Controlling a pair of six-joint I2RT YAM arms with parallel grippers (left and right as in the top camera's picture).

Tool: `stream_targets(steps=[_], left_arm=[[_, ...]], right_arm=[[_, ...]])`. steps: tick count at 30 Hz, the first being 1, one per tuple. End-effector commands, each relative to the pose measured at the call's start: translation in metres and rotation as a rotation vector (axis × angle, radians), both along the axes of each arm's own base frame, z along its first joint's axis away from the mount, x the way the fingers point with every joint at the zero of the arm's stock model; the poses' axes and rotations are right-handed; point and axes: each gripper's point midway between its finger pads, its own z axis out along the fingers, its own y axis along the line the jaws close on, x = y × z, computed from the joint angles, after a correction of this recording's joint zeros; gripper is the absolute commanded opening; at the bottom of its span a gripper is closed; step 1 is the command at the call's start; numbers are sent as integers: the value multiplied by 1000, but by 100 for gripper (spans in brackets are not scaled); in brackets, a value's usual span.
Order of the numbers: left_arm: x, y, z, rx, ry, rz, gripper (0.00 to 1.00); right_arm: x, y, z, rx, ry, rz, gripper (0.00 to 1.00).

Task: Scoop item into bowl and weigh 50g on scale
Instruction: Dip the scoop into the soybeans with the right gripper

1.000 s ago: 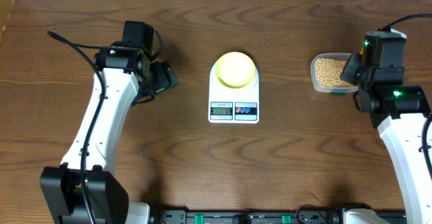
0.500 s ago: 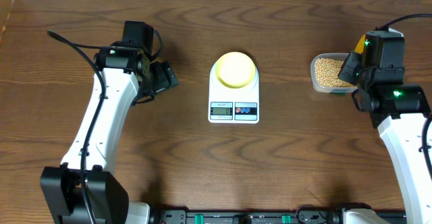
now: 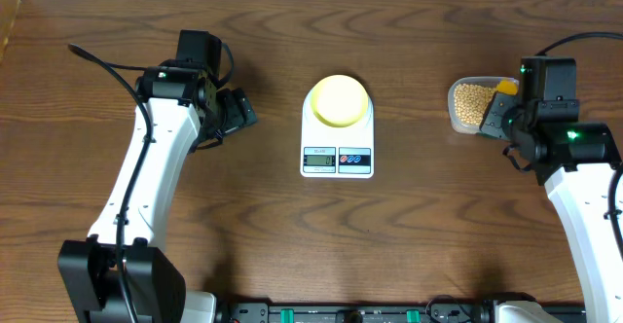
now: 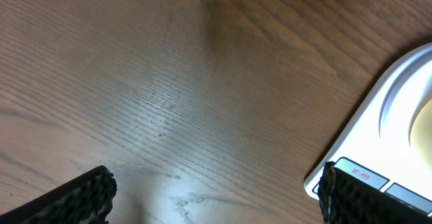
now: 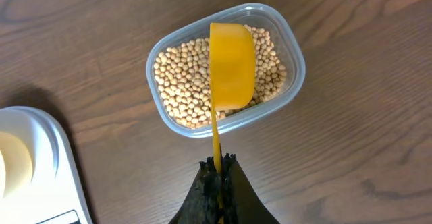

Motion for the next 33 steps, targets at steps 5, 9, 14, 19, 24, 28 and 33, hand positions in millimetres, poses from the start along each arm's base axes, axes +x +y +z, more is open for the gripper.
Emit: stream_targets(steps=[5,9,14,19,24,28,33], left_arm=[[2,3,2,9,-5,15,98],[2,3,2,9,-5,15,98],[2,3,2,9,-5,15,98],[2,3,2,9,-5,15,98],[2,3,2,9,-5,15,98],[2,3,2,9,-5,15,98],[2,3,2,9,-5,15,98]], right_arm=[[-2,-31,7,-190,18,-29,1],[-1,-30,5,-196,23,-10,1],[4,-18,2,-178,33,150,1],[10,-19,-7,-74,27,287,1],[10,-34,-34,46,84,319,1],[13,-36,-46,69,107,330,1],[18,-38,-58,75,129,332,1]])
